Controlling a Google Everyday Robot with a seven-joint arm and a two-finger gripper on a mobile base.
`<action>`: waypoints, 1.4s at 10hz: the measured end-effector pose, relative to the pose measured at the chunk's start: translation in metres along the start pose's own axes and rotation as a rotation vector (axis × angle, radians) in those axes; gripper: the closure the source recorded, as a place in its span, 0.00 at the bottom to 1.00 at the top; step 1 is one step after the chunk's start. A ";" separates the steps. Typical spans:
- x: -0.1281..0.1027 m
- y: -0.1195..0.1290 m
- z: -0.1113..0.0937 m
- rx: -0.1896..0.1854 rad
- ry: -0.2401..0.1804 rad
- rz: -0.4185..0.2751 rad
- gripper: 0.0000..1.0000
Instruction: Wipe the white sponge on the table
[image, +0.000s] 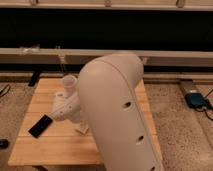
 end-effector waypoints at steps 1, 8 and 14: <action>0.007 0.011 -0.005 -0.019 -0.013 -0.024 1.00; 0.030 0.095 -0.050 -0.096 -0.102 -0.230 1.00; -0.013 0.137 -0.078 -0.133 -0.161 -0.242 1.00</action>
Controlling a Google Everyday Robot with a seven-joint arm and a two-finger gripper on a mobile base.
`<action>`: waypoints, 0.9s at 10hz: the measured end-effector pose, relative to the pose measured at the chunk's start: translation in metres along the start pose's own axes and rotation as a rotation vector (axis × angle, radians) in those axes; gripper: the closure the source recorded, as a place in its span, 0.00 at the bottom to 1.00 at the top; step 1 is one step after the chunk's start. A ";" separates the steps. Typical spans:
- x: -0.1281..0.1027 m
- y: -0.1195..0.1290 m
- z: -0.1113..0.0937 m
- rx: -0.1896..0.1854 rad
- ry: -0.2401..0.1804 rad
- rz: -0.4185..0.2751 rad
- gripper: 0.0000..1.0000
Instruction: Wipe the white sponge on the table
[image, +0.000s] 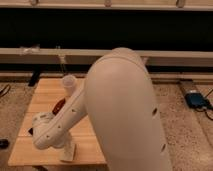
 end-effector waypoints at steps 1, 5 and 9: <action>-0.010 -0.004 -0.001 0.006 -0.008 0.008 1.00; -0.039 -0.046 0.004 0.049 -0.010 0.096 1.00; -0.052 -0.095 0.000 0.075 -0.009 0.173 0.67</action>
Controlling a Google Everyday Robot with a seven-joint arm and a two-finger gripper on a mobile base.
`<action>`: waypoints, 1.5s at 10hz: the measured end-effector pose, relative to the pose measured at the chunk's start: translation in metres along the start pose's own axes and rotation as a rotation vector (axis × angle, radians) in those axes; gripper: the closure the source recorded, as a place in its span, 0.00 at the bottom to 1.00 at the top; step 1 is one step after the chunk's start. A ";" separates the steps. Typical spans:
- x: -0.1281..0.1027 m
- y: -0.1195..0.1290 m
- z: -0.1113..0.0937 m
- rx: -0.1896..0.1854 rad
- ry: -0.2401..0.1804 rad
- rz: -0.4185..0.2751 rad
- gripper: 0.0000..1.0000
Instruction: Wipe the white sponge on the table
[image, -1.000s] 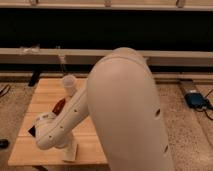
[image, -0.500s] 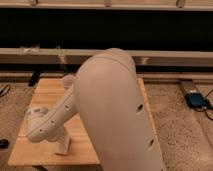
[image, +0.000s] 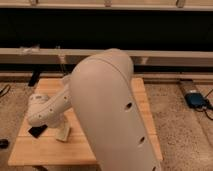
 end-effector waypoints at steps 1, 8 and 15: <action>-0.002 -0.008 -0.002 0.004 -0.004 0.009 0.60; -0.001 -0.028 -0.003 0.007 -0.008 0.026 0.34; -0.002 -0.027 -0.003 0.005 -0.009 0.025 0.34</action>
